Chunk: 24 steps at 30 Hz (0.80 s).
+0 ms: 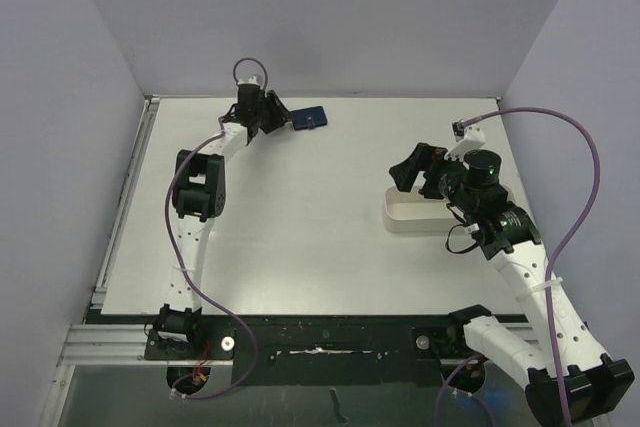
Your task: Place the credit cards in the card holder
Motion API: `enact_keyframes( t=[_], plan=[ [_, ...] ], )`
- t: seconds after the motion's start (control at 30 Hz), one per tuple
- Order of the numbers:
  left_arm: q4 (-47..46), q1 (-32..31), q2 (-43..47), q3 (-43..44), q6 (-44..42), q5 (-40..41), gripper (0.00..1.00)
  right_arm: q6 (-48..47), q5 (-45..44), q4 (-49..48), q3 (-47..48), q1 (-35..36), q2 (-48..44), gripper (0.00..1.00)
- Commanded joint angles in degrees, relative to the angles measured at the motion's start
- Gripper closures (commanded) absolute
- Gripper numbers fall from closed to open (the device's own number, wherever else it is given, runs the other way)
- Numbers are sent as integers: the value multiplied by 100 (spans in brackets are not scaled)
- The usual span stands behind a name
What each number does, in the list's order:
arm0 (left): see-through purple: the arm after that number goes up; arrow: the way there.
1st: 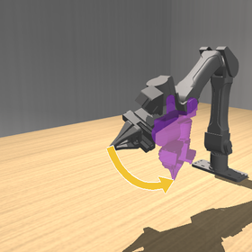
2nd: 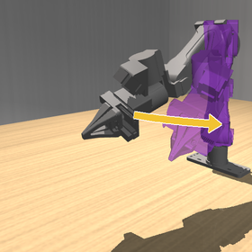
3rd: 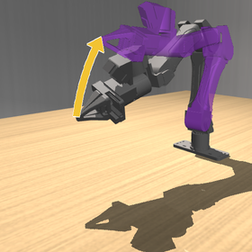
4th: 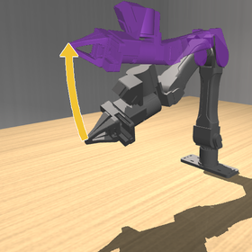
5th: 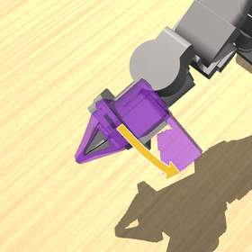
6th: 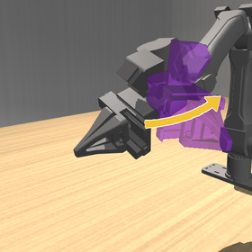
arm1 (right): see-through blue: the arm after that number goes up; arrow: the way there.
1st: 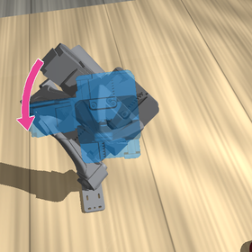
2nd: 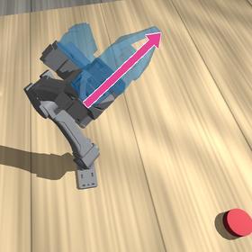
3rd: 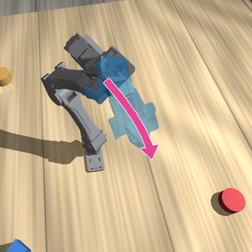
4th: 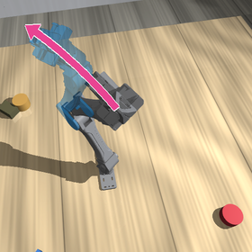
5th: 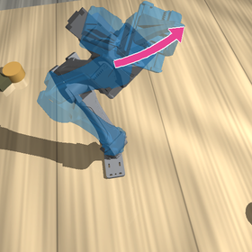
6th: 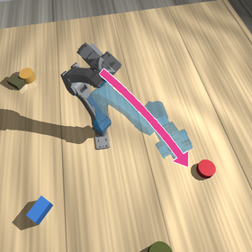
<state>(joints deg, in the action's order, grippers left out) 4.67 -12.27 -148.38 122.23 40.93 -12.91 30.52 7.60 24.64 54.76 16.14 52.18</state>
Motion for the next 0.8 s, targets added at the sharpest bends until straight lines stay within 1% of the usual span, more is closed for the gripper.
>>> enact_keyframes(
  t=[0.0, 0.1, 0.3, 0.5, 0.6, 0.63, 0.77],
  plan=[
    [-420, -11, -176, 444, 119, -304, 56, 68, -161, -48, 178, 32, -14, 2],
    [-152, -29, -313, 589, 173, -152, 56, 134, -153, -76, 114, 31, -35, 2],
    [-360, -66, -403, 571, 294, -405, 58, 186, -108, -73, 17, 38, -33, 2],
    [-205, -180, -423, 589, 317, -233, 60, 165, -189, -4, -18, 36, -127, 2],
    [3, -204, -438, 608, 297, -66, 66, 133, -273, 56, -6, 37, -187, 2],
    [80, -213, -430, 616, 272, 6, 70, 132, -309, 104, 5, 30, -197, 2],
    [447, -213, -389, 679, 240, 308, 94, 110, -365, 162, -16, 35, -309, 2]
  ],
)
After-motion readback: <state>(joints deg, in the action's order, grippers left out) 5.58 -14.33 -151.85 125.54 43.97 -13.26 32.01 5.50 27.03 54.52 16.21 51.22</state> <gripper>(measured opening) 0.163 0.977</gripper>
